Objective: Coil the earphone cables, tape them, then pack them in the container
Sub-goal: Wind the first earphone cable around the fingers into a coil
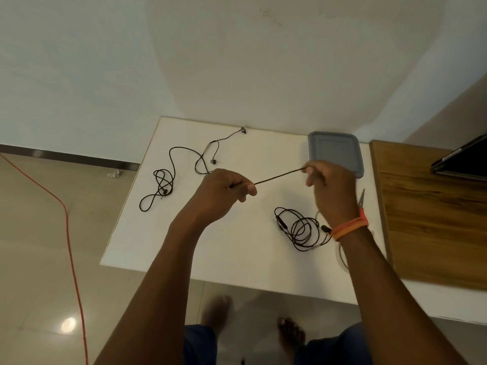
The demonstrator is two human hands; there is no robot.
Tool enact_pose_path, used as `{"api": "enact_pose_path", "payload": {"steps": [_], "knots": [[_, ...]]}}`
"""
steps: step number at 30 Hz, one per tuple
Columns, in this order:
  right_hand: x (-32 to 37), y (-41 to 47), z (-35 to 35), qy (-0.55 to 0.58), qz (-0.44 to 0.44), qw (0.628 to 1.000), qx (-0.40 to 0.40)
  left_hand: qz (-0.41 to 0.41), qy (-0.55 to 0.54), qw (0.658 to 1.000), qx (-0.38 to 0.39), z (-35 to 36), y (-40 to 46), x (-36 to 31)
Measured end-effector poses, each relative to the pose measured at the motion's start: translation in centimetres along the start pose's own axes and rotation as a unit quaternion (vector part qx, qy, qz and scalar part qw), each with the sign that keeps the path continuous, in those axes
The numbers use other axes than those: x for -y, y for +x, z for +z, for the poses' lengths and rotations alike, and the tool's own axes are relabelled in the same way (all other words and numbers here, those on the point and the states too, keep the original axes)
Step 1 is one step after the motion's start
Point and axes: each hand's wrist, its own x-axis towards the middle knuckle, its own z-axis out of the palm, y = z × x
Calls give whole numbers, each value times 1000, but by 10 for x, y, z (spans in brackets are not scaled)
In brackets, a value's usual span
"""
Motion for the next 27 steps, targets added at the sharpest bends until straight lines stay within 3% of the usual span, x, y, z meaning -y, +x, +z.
{"api": "enact_pose_path", "payload": {"steps": [2, 4, 8, 10, 12, 15, 21, 27], "knots": [[-9, 1, -6, -26, 52, 998, -24, -6, -3, 1000, -2, -1, -1, 0], [-11, -1, -5, -27, 63, 998, 3, -7, 1, 1000, 2, 2, -1, 0], [10, -12, 12, 33, -18, 983, 182, 4, -6, 1000, 17, 8, 0, -4], [23, -17, 21, 73, -66, 968, 230, 14, -12, 1000, 19, 8, -1, -5], [27, -20, 25, 98, -96, 965, 223, 19, -15, 1000, 15, 6, -1, -5], [27, -16, 19, 116, -73, 971, 194, 3, -38, 999, 17, 3, -2, -5], [8, -3, 5, 112, 38, 993, 19, -36, -166, 985, 35, 1, -4, -5], [7, -7, 11, 85, 85, 991, 63, -125, -317, 936, 92, 6, -2, -5]]}}
